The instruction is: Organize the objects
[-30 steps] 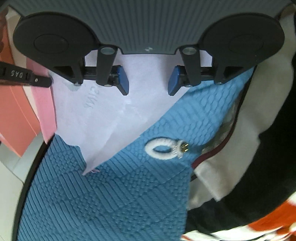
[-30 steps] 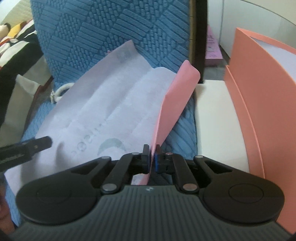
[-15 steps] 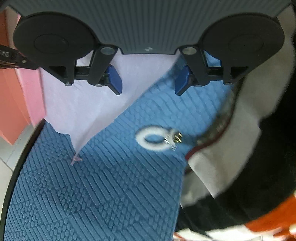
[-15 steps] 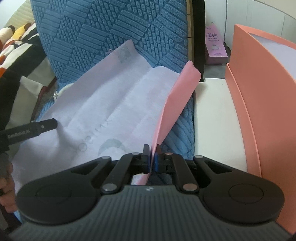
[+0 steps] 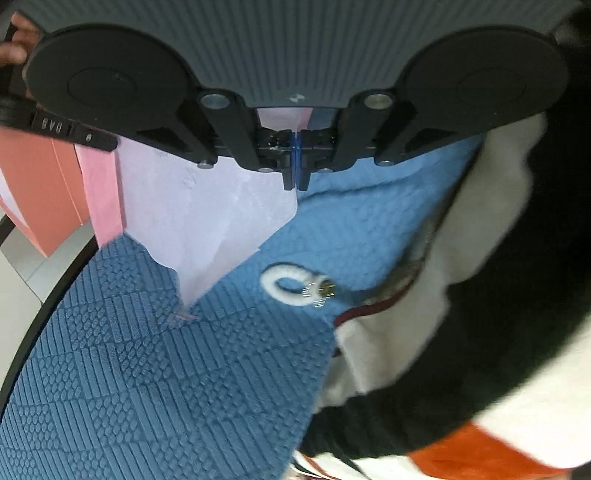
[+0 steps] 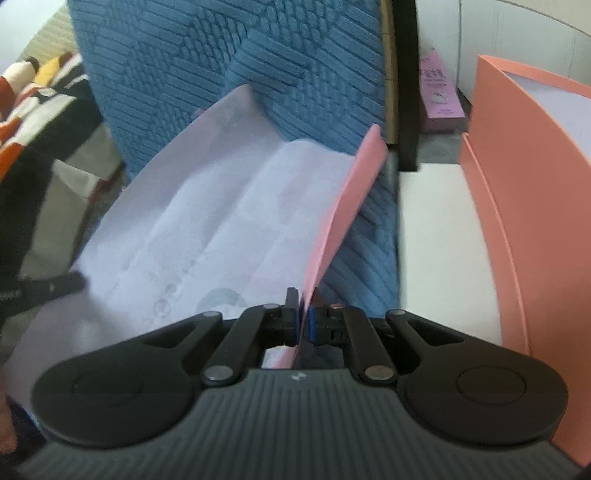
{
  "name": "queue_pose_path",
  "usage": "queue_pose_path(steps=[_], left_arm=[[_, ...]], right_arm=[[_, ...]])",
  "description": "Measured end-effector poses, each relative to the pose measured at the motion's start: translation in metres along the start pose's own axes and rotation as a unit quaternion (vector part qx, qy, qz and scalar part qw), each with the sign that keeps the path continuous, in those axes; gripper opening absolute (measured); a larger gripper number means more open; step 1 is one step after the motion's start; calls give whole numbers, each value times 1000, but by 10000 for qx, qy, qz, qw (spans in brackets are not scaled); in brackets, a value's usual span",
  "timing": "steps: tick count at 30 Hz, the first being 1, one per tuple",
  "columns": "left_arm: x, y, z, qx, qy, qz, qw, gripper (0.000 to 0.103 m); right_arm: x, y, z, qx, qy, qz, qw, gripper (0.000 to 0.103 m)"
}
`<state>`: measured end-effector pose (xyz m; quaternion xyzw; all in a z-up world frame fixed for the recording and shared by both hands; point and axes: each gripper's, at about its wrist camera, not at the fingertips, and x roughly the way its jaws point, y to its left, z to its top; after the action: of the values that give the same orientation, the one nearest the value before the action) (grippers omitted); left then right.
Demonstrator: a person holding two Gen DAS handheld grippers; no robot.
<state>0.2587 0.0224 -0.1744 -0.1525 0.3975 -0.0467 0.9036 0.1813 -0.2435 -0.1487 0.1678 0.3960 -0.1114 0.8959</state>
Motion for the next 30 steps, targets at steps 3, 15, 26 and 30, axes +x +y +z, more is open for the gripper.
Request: queue_pose_path(steps=[3, 15, 26, 30], left_arm=[[-20, 9, -7, -214, -61, 238, 9995, 0], [4, 9, -16, 34, 53, 859, 9963, 5], [7, -34, -34, 1562, -1063, 1150, 9752, 11], [9, -45, -41, 2083, -1204, 999, 9655, 14]], right_arm=[[-2, 10, 2, -143, -102, 180, 9997, 7], [25, 23, -1, -215, 325, 139, 9991, 6], [23, 21, 0, -254, 326, 162, 9990, 6], [23, 21, 0, -301, 328, 141, 9989, 6]])
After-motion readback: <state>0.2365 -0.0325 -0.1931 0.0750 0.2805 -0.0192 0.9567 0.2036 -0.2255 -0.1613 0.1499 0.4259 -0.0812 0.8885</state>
